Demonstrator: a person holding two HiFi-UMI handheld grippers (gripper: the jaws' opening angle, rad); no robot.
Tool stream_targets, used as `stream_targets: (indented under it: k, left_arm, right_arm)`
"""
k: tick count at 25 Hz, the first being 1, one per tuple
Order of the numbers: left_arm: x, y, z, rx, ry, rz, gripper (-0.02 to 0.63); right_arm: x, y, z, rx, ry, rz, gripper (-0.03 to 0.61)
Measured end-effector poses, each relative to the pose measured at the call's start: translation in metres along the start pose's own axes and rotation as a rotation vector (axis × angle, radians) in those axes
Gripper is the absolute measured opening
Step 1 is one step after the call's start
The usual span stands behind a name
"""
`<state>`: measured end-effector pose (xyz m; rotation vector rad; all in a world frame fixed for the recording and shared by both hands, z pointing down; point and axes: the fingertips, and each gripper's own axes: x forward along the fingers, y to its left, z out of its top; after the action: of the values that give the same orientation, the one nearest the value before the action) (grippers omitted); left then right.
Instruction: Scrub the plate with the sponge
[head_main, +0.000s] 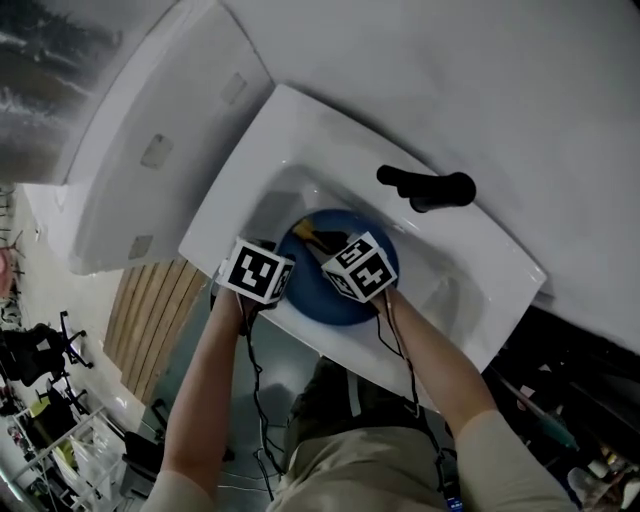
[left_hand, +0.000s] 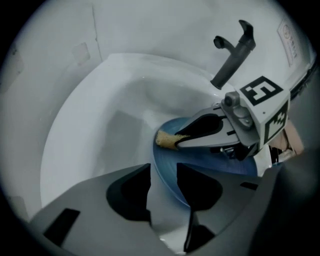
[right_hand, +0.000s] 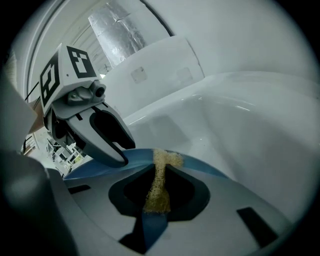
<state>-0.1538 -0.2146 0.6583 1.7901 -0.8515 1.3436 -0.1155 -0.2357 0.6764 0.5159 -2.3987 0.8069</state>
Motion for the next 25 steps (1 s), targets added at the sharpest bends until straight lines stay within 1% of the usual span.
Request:
stream_targets:
  k: [2, 3, 4, 6, 8, 10, 12, 14, 16, 18, 20, 22, 24, 25]
  left_arm:
    - [0.006, 0.002, 0.0, 0.053, 0.043, 0.011, 0.167]
    - [0.008, 0.002, 0.0, 0.077, 0.073, 0.012, 0.151]
    - [0.011, 0.001, -0.002, 0.088, 0.109, 0.004, 0.123]
    - [0.015, 0.001, -0.006, 0.092, 0.159, -0.012, 0.104]
    - [0.015, 0.005, -0.004, 0.084, 0.161, -0.006, 0.093]
    - [0.015, 0.011, -0.001, 0.054, 0.141, 0.013, 0.073]
    - [0.015, 0.014, 0.002, 0.032, 0.112, 0.036, 0.063]
    - [0.013, 0.015, 0.006, 0.006, 0.08, 0.037, 0.054]
    - [0.01, 0.017, 0.01, -0.022, 0.053, 0.033, 0.046]
    - [0.008, 0.019, 0.013, -0.046, 0.032, 0.028, 0.038]
    - [0.006, 0.019, 0.014, -0.062, 0.017, 0.024, 0.035]
    - [0.005, 0.019, 0.014, -0.074, 0.008, 0.022, 0.034]
    - [0.004, 0.018, 0.014, -0.083, 0.0, 0.018, 0.032]
    - [0.004, 0.018, 0.014, -0.086, -0.002, 0.015, 0.031]
  right_arm:
    - [0.0, 0.0, -0.001, 0.005, -0.007, 0.009, 0.071]
    - [0.0, 0.0, -0.001, 0.006, -0.011, 0.014, 0.071]
    - [0.0, 0.0, 0.0, 0.006, -0.017, 0.019, 0.071]
    - [-0.001, 0.0, 0.0, 0.009, -0.03, 0.025, 0.069]
    - [0.0, -0.002, 0.001, 0.017, -0.036, 0.019, 0.069]
    - [0.0, -0.009, -0.001, 0.006, -0.016, -0.024, 0.067]
    - [-0.006, -0.024, -0.011, -0.022, 0.05, -0.097, 0.067]
    - [-0.018, -0.04, -0.028, -0.03, 0.152, -0.152, 0.067]
    - [-0.034, -0.05, -0.046, -0.047, 0.277, -0.177, 0.067]
    - [-0.051, -0.054, -0.065, -0.092, 0.39, -0.19, 0.067]
    - [-0.068, -0.048, -0.078, -0.124, 0.46, -0.183, 0.067]
    - [-0.084, -0.034, -0.088, -0.149, 0.508, -0.152, 0.067]
    - [-0.099, -0.013, -0.097, -0.171, 0.542, -0.094, 0.067]
    - [-0.105, 0.001, -0.1, -0.173, 0.543, -0.051, 0.067]
